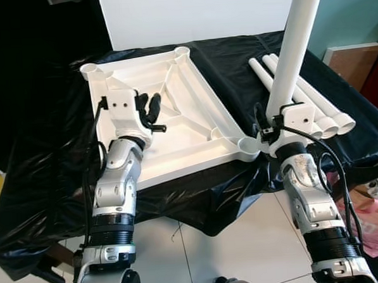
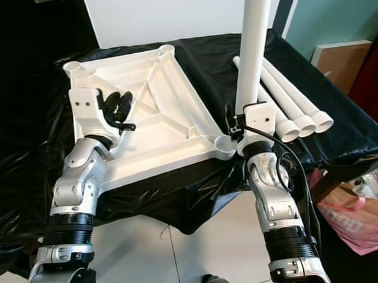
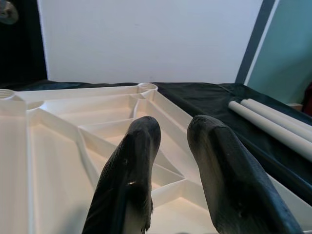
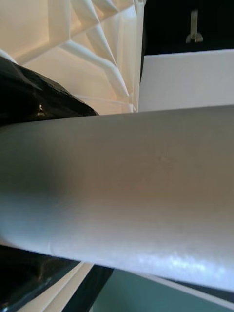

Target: Building children table

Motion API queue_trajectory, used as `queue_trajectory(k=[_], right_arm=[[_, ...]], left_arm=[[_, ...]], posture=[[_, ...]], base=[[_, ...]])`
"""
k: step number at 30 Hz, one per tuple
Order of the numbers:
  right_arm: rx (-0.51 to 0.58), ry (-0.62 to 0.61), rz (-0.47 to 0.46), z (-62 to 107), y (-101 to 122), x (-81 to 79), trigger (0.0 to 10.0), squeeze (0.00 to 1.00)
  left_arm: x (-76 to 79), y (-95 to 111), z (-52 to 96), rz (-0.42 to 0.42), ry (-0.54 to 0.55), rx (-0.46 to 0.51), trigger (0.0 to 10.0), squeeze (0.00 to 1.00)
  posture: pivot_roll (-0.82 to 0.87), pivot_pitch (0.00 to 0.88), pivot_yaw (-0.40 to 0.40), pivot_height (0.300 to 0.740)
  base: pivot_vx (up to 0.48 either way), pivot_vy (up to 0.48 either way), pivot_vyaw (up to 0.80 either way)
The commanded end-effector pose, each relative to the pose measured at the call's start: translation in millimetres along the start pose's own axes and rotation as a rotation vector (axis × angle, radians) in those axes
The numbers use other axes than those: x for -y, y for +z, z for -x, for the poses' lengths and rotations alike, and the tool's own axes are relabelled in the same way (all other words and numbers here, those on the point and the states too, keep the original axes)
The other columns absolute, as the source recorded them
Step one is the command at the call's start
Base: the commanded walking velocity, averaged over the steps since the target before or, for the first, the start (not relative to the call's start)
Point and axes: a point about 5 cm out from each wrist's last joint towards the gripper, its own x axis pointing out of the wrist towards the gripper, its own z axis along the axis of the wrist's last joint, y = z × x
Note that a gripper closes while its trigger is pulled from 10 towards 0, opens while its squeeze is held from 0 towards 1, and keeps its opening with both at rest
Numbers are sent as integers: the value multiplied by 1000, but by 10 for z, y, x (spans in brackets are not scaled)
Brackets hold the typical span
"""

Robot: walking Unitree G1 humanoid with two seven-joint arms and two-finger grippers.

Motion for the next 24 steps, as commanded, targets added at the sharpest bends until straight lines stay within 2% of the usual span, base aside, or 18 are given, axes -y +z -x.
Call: queue_trajectory(k=[1,7,11,18,24], right_arm=[[5,0,-1,27,-14,3,10000,0],[-7,-6,-7,31,-40,9,10000,0],[-35,-11,-31,38,-87,13,10000,0],[-61,-17,-58,64,-128,17,10000,0],[-66,-46,-44,107,-151,64,10000,0]], left_arm=[[39,-25,-5,16,-35,-19,10000,0],[51,-27,-11,17,-45,-29,10000,0],[85,-3,-15,-48,-63,-17,10000,0],[133,3,-17,-80,-98,-16,10000,0],[155,25,-19,-97,-126,-10,10000,0]], posture=[[-105,54,16,740],[-101,57,17,740],[-99,61,20,740],[-102,74,27,740],[-108,91,44,740]], base=[[0,454,0],[0,444,0],[0,0,0],[0,0,0],[0,0,0]])
